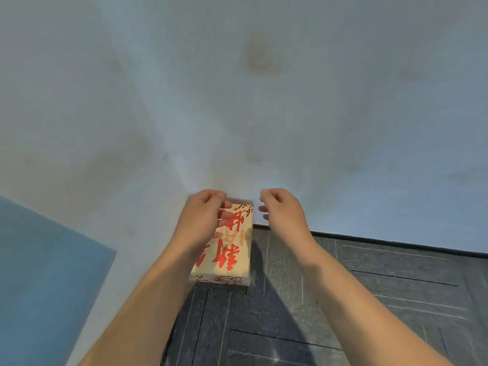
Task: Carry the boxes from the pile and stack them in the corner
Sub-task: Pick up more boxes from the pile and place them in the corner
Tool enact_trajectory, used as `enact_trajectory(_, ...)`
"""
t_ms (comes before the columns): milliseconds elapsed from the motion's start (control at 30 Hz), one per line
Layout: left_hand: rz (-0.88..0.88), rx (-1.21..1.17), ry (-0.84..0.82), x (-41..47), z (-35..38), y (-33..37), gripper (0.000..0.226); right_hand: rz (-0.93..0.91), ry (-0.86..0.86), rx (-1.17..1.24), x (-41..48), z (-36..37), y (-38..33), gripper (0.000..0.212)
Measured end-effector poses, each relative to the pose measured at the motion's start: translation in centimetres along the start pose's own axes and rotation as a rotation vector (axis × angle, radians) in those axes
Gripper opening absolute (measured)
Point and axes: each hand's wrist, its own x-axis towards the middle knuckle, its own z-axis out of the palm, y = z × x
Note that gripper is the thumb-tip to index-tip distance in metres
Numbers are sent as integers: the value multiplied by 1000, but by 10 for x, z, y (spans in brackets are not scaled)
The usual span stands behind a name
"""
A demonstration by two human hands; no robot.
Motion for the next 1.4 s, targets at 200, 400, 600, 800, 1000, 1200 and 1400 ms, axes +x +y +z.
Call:
enact_trajectory(200, 40, -70, -113, -124, -24, 218, 21, -46, 123, 213, -115, -139, -205, 14)
enact_trajectory(400, 130, -161, -311, -232, -19, 352, 18, -113, 340, 313, -229, -251, -304, 21)
enact_trajectory(600, 220, -150, -625, -331, 11, 381, 15, -148, 600, 385, -360, -301, -309, 16)
enact_trajectory(800, 208, -99, -945, -451, 52, 354, 17, -87, 950, 475, -514, -333, -258, 14)
enact_trajectory(1000, 246, 0, -1284, -614, 110, 320, 14, -60, 1303, 541, -686, -365, -194, 10)
enact_trajectory(1200, 359, 165, -1560, -801, 147, 264, 13, -54, 1596, 600, -872, -383, -123, 10)
enact_trajectory(1400, 408, 290, -1760, -1015, 158, 169, 19, 35, 1814, 575, -1088, -380, -27, 13)
